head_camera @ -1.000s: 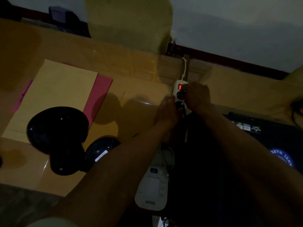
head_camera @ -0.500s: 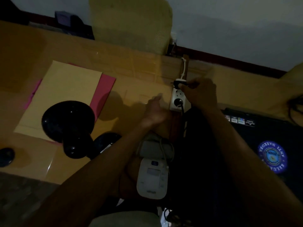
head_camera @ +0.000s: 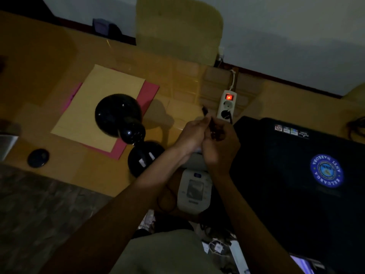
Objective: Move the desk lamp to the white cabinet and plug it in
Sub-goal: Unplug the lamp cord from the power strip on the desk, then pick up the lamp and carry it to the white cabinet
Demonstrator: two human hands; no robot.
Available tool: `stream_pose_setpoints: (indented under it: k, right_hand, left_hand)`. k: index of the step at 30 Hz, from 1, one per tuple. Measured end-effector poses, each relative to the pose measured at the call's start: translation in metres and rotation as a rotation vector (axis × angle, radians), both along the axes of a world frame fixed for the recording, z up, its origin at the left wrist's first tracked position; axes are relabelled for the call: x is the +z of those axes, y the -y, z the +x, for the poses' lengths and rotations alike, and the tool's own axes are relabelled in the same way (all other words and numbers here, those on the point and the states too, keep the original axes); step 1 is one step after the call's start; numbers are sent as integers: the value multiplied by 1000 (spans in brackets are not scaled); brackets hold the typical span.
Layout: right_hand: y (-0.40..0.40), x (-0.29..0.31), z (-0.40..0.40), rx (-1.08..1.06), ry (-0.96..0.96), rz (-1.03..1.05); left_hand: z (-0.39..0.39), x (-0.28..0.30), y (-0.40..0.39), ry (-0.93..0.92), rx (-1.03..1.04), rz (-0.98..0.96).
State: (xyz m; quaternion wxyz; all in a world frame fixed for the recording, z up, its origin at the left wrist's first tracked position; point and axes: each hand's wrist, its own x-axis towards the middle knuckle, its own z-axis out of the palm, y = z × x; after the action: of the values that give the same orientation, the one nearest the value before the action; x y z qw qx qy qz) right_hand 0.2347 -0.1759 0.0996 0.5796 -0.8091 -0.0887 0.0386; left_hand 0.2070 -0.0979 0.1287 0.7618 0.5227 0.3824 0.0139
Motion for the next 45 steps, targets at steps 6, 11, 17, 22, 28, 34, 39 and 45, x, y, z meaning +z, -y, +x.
stream_pose_setpoints:
  k: [6,11,17,22,28,34,39,45]
  right_hand:
    - [27,2,-37,180,-11,196]
    - [34,5,-48,-23,-223,105]
    - [34,-17,-77,351,-179,-276]
    - [23,-41,-95,546,-149,-516]
    - [15,-66,-102,474,-7,-538]
    - [51,-84,-150,554,-14,-393]
    - [76,-97,-184,747,-132,-236]
    - [86,-104,-195,855,-18,-283]
  left_hand:
    - [-58,8,4,62,29,-12]
    - [-120,25,1,186,-44,282]
    - [-209,30,-5,158,-126,545]
    - [-256,-13,-7,-107,-83,578]
    - [-268,-79,8,-269,-48,475]
    - [-256,-115,36,-326,83,219]
    - [-239,-110,52,-288,213,63]
    - [-242,-104,67,-203,335,224]
